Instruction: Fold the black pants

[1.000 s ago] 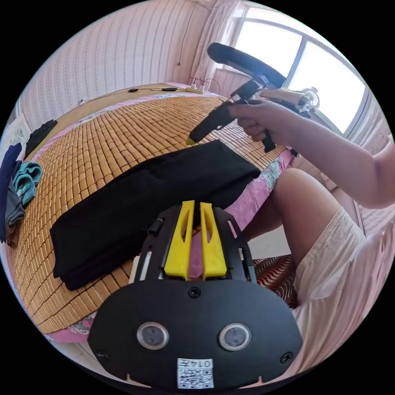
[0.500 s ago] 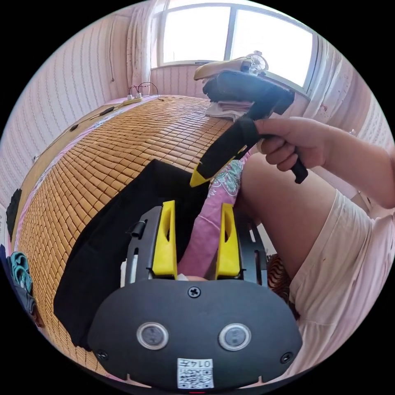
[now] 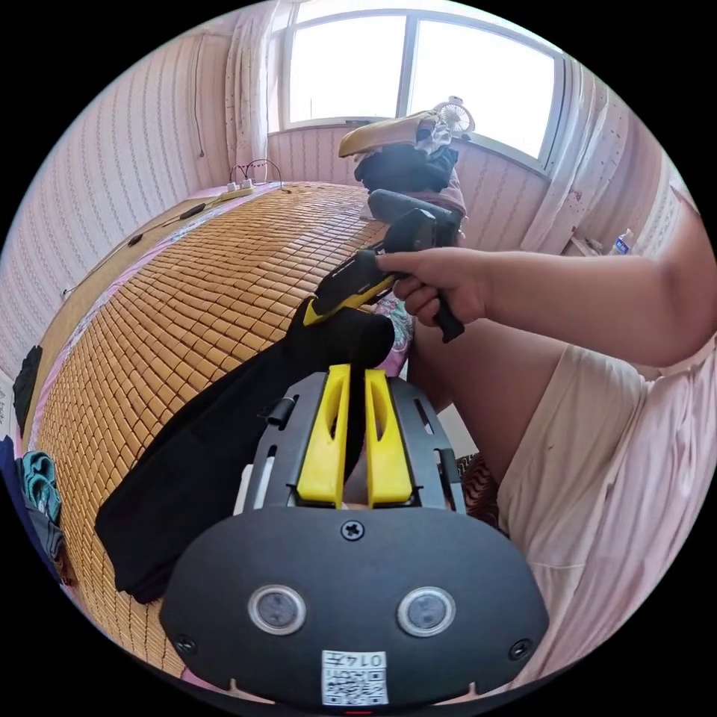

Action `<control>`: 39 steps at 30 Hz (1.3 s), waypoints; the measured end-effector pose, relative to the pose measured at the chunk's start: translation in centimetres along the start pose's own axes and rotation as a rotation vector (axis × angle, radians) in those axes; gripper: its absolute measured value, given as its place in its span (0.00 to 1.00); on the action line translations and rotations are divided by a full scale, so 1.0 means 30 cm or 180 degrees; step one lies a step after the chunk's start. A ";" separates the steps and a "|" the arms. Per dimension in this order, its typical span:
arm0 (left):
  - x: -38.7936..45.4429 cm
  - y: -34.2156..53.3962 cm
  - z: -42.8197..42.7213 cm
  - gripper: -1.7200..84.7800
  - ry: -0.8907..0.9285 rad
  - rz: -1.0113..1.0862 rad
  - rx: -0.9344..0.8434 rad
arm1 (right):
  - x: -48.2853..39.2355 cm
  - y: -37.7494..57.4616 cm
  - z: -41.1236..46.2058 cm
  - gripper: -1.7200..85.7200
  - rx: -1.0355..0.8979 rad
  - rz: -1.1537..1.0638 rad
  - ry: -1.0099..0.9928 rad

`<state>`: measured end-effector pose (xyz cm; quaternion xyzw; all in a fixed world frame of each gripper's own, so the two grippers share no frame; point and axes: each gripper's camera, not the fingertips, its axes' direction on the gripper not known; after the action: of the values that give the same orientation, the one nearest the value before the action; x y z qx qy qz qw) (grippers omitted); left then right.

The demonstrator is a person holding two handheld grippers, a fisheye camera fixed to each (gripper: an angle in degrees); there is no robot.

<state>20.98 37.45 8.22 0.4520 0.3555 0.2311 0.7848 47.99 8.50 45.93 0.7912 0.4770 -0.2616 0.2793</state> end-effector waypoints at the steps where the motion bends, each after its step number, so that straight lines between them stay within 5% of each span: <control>1: -0.007 -0.009 -0.021 0.07 0.0085 -0.0048 0.0155 | 0.020 0.014 -0.047 0.05 0.0117 -0.0046 -0.0217; 10: -0.112 -0.123 -0.157 0.06 0.0410 -0.0348 0.1104 | -0.101 0.098 -0.377 0.04 0.0711 -0.0623 -0.0260; 17: -0.496 0.218 -0.266 0.07 -0.0144 -0.1261 0.0772 | -0.254 -0.060 0.139 0.09 -0.0114 -0.1092 -0.0477; 22: -0.794 0.515 -0.270 0.05 -0.0650 -0.2176 0.0342 | -0.231 -0.013 0.308 0.05 -0.0414 -0.1181 0.0548; 31: -1.044 0.368 -0.020 0.06 -0.0524 -0.1958 0.0339 | -0.140 0.319 0.308 0.02 -0.1116 -0.1676 0.1854; 36: -1.197 0.281 0.122 0.13 -0.0404 -0.1902 0.0128 | -0.207 0.335 0.071 0.04 -0.0267 -0.1785 0.1576; 39: -1.293 0.276 0.255 0.15 -0.0202 -0.1980 -0.0115 | -0.101 0.318 -0.078 0.09 0.0158 -0.1198 0.1856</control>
<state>1.65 10.76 31.58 0.3145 0.4480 -0.0280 0.8364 55.69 4.58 51.48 0.7374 0.6678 -0.0830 0.0589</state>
